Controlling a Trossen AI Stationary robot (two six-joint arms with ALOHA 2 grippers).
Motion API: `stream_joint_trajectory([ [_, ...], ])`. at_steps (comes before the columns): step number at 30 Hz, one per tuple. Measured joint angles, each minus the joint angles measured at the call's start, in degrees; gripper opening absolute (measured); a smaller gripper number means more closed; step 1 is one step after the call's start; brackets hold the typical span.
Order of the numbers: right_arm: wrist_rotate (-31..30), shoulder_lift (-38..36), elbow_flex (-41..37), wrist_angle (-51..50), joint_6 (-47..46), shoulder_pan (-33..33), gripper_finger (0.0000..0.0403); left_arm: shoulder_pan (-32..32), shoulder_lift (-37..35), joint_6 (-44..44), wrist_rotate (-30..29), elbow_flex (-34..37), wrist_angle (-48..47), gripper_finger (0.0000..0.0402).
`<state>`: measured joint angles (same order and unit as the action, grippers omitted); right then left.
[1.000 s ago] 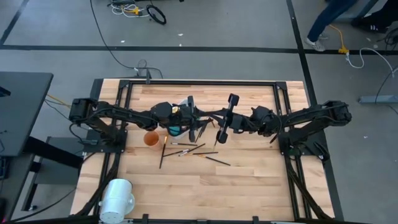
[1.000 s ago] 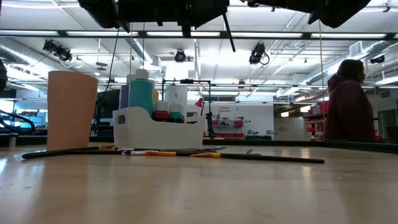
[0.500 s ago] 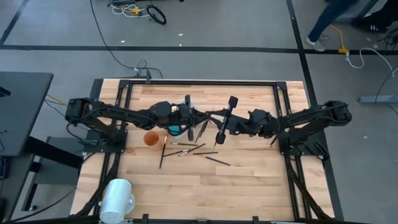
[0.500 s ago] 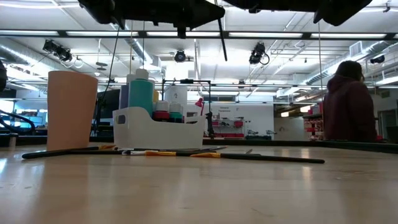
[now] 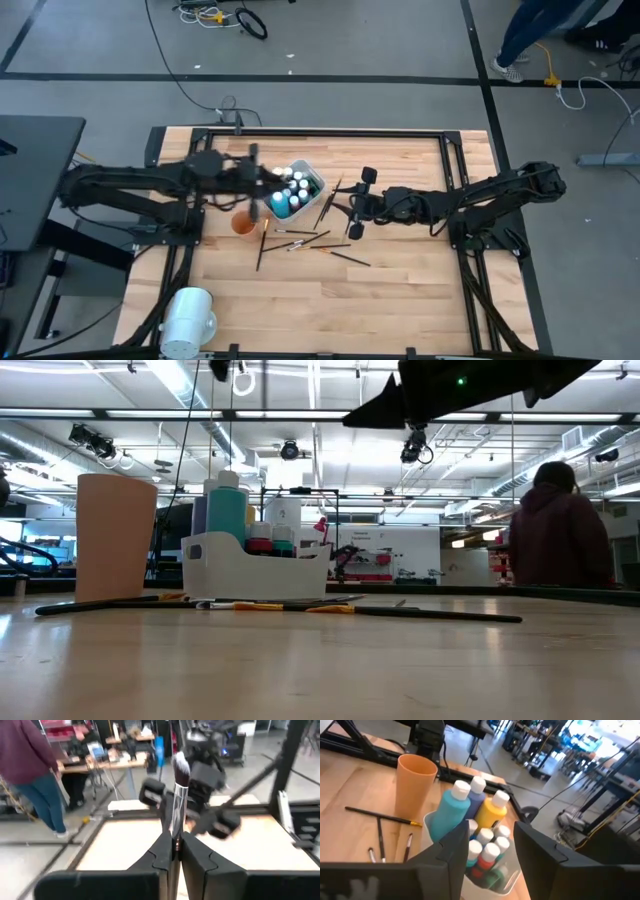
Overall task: Pick & Place Paint Supplies
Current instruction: Put the black silver paintbrush into the orange cup
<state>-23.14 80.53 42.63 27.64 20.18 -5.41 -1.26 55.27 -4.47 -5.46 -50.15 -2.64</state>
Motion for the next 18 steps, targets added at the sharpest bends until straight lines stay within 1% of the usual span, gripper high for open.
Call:
stream_joint_trajectory([
  [2, 0.1, 0.0, 0.0, -0.5, -1.0, 0.0, 0.0163, 0.4, -4.0, 0.9, 0.0, 0.1, -6.0, 0.0025],
  [5, 0.1, 0.0, 0.0, -0.4, -1.7, 0.0, 0.0163, 1.1, -9.2, 2.9, -0.7, 1.0, -10.9, 0.0025],
  [7, 0.1, 0.0, 0.0, -0.4, -1.7, 0.0, 0.0164, 1.7, -12.6, 4.7, -2.3, 3.6, -10.4, 0.0025],
  [10, 0.1, 0.0, 0.0, -0.3, -1.7, 0.0, 0.0164, 2.5, -17.1, 7.6, -5.5, 9.4, -10.9, 0.0025],
  [12, 0.1, 0.0, 0.0, -0.4, -1.6, 0.0, 0.0164, 3.1, -20.3, 8.8, -6.4, 13.6, -10.5, 0.0025],
  [15, 0.1, 0.0, 0.0, -0.4, -1.5, 0.0, 0.0164, 3.5, -24.6, 8.9, -4.1, 18.0, -10.9, 0.0028],
  [18, 0.1, 0.0, 0.0, -0.4, -1.5, 0.0, 0.0164, 3.6, -28.1, 11.4, -1.6, 20.9, -11.2, 0.0028],
])
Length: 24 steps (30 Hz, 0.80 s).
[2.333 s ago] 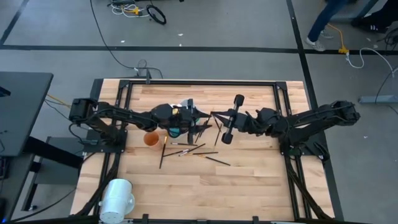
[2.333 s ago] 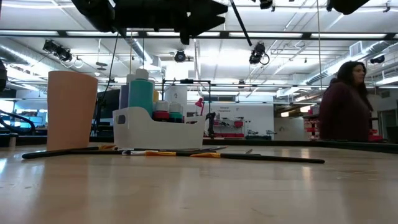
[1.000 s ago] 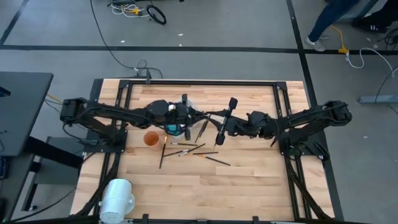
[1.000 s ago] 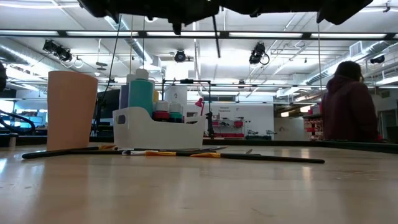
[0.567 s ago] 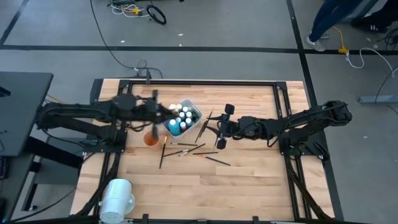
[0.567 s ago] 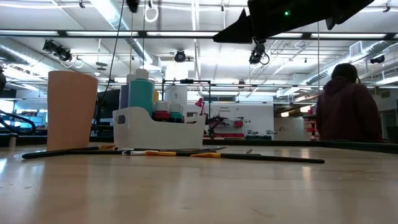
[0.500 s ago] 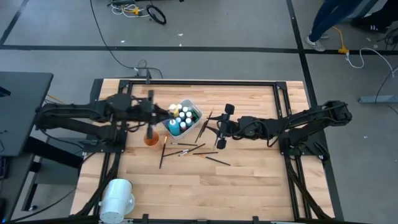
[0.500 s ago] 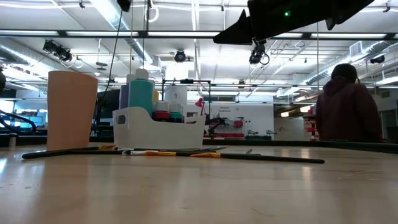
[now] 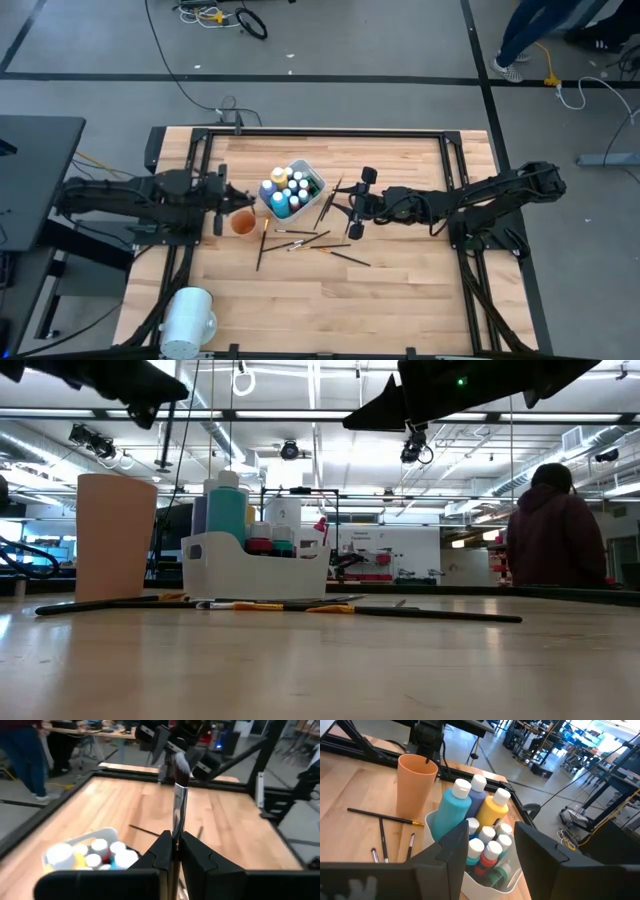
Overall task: Pick & Place Paint Supplies
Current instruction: Put the black silver paintbrush into the orange cup
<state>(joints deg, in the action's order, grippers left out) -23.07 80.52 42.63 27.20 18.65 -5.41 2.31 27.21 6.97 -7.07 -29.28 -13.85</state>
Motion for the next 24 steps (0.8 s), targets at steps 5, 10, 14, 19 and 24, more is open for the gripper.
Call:
stream_joint_trajectory([
  [5, 0.0, 0.0, 0.0, 0.0, 0.0, 0.0, 0.0164, 0.0, -4.2, 2.0, 1.8, 2.5, -3.6, 0.0027],
  [10, 0.0, 0.0, 0.0, 0.1, -0.1, 0.0, 0.0164, 0.0, -4.8, 3.4, 2.4, 6.8, -5.3, 0.003],
  [14, 0.0, 0.0, 0.0, 0.1, -0.1, 0.0, 0.0164, 0.0, -4.6, 2.9, 2.2, 10.2, -4.6, 0.003],
  [19, 0.1, 0.0, 0.0, 0.0, -0.2, 0.0, 0.0164, 0.0, -4.6, 3.1, 2.2, 12.4, -4.3, 0.0043],
  [24, 0.1, 0.0, 0.0, -0.2, -0.2, 0.0, 0.0164, 0.0, -4.4, 3.2, 2.2, 12.6, -4.6, 0.0048],
])
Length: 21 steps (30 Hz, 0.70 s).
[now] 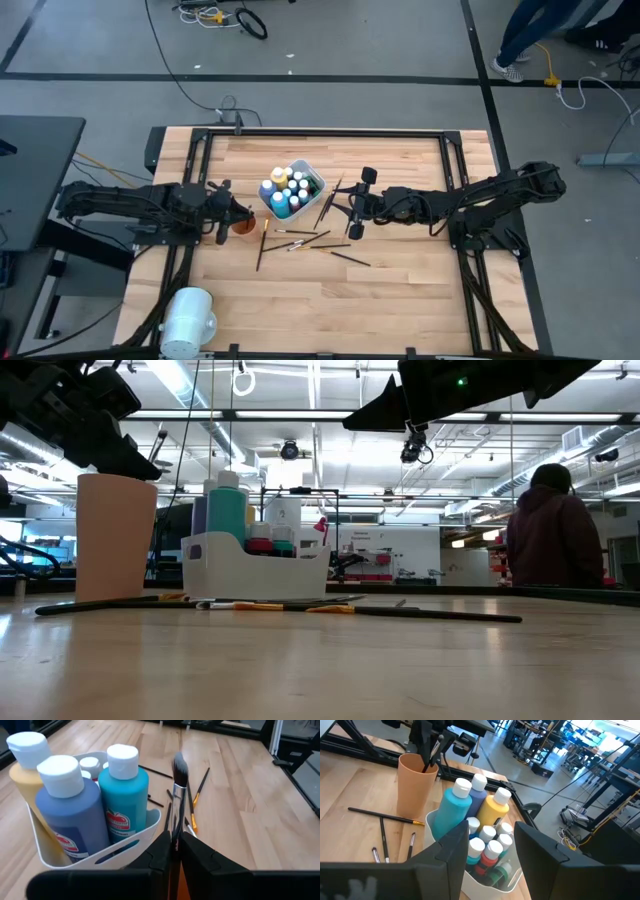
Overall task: Pick & Place Paint Supplies
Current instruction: Put the black silver paintbrush into the orange cup
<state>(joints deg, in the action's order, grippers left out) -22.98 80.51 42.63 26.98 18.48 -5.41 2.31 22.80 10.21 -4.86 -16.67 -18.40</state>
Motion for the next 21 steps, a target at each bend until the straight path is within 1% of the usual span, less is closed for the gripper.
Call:
stream_joint_trajectory([
  [6, 0.1, 0.0, 0.0, 0.0, 0.0, 0.0, 0.0164, 0.0, 0.0, 0.7, 0.0, 0.0, -0.1, 0.0045],
  [14, 0.3, 0.0, 0.0, -1.4, -1.8, 0.0, 0.0164, 0.0, 0.0, 1.6, 0.0, 0.0, -0.1, 0.0062],
  [16, 2.6, 0.0, 0.0, -3.1, -3.3, 0.1, 0.0164, 0.0, 0.0, 1.6, -0.1, 0.0, -0.1, 0.0067],
  [21, 15.0, 0.0, 0.0, -11.4, -7.0, 0.5, 0.0164, 0.0, 0.0, 1.6, -3.4, 0.0, -0.1, 0.0076],
])
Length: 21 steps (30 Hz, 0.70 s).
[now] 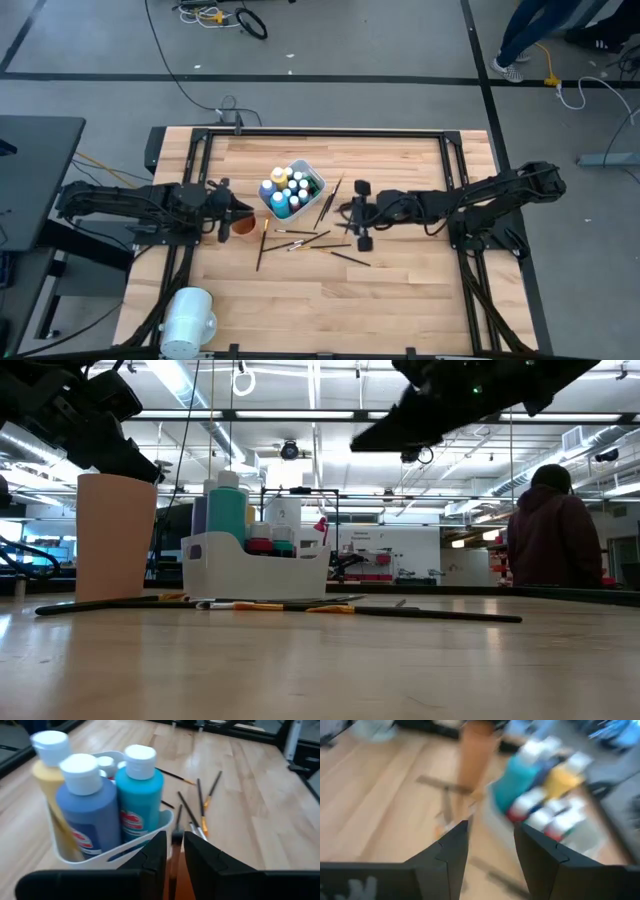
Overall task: Pick & Place Paint Supplies
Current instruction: Put the black silver paintbrush into the orange cup, then put the black gold paintbrush into the orange cup
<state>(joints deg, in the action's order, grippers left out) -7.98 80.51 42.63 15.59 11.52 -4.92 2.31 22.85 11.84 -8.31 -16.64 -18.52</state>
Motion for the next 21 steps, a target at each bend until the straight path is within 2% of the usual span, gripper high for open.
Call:
stream_joint_trajectory([
  [5, 1.5, 0.0, 0.0, -10.8, -2.5, 0.1, 0.0164, 0.0, 0.0, 0.0, -1.6, 0.0, 0.5, 0.0077],
  [9, 3.8, 1.2, 0.0, -15.7, -2.4, 0.3, 0.0164, 0.0, 0.0, -1.4, -1.6, -0.1, 4.8, 0.0077],
  [14, 11.3, 6.7, 0.0, -14.5, -0.1, 0.7, 0.0164, 0.0, 0.0, -3.5, -1.6, -0.3, 10.8, 0.0077],
  [21, 13.1, 14.8, -0.1, -8.7, 4.0, 0.7, 0.0164, 0.0, 0.0, -4.6, -1.8, -2.8, 13.5, 0.0077],
])
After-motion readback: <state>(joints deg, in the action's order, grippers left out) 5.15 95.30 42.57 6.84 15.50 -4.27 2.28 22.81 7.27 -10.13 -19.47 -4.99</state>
